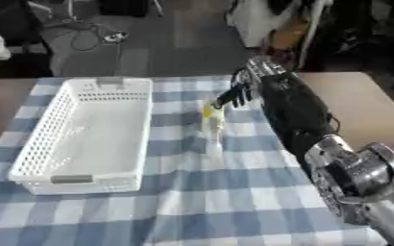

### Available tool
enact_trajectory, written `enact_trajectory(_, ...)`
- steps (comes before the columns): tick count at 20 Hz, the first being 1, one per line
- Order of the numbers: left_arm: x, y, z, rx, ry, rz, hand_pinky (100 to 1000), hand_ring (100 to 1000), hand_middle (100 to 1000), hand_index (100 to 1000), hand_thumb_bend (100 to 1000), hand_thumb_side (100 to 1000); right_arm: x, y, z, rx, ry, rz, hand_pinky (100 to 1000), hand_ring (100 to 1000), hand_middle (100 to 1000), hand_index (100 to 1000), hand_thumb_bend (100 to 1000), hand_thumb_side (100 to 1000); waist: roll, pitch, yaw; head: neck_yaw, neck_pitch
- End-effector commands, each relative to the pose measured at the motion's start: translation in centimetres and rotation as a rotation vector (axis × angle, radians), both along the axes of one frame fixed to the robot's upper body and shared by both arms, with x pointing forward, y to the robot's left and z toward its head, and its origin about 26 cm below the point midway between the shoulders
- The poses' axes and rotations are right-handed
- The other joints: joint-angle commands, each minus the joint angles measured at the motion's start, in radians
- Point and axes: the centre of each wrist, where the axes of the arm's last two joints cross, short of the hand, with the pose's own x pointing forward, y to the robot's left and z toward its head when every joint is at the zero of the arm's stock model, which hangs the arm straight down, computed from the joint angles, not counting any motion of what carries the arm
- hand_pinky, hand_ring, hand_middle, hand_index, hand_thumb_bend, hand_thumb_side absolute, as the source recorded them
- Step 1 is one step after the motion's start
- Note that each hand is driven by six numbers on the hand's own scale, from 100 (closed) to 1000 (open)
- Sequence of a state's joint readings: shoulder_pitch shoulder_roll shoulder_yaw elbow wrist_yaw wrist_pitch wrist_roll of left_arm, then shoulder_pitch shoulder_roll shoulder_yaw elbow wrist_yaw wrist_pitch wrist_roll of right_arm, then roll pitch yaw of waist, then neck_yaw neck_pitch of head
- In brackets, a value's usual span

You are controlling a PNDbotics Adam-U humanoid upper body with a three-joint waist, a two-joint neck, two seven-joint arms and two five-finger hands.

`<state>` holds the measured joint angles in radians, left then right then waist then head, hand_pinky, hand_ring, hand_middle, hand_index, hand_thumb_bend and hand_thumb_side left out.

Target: Pick up objects on the table and place them in the box.

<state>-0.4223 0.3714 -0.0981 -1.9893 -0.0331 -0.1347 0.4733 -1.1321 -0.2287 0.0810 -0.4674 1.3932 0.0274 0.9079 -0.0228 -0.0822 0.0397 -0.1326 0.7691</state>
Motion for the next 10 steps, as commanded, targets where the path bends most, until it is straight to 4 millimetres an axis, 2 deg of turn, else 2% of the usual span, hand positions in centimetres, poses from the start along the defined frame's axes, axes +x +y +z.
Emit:
enact_trajectory(1,-0.1,-0.31,0.86,0.006,-0.032,-0.016,681,593,830,787,177,1000,0.33,-0.16,1.59,-0.006,-0.035,0.007,976,849,761,786,259,1000,0.0,-0.007,0.003,-0.002,0.001)
enact_trajectory(6,-0.09,-0.34,0.9,0.004,-0.034,-0.017,682,595,829,787,177,1000,0.42,-0.19,2.01,-0.019,-0.044,0.012,977,839,753,780,250,1000,0.0,-0.01,0.005,0.001,0.001)
enact_trajectory(10,-0.1,-0.38,0.82,0.005,-0.03,-0.021,682,594,829,787,177,1000,0.37,-0.14,1.82,-0.038,-0.044,0.009,981,836,752,777,248,1000,-0.001,-0.014,0.006,-0.033,0.001)
